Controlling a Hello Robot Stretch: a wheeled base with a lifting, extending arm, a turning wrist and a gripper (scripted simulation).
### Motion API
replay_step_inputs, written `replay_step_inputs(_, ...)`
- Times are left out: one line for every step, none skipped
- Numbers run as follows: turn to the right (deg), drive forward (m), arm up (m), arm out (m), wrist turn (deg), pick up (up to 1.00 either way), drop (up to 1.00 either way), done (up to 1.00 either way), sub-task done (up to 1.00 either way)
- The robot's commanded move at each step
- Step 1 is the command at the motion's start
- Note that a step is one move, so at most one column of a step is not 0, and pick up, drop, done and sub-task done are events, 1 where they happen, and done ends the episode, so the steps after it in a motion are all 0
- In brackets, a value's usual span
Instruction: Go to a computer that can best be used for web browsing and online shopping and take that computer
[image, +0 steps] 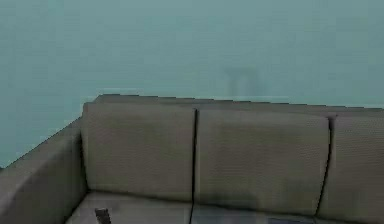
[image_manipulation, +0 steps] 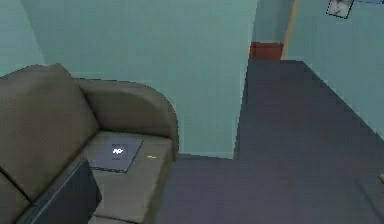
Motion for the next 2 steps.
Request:
replay_step_inputs(-42.0,0.0,0.0,0.0,0.0,0.0,0.0,0.0,0.0)
replay_step_inputs(0.0,0.0,0.5,0.0,0.0,0.0,0.0,0.0,0.0)
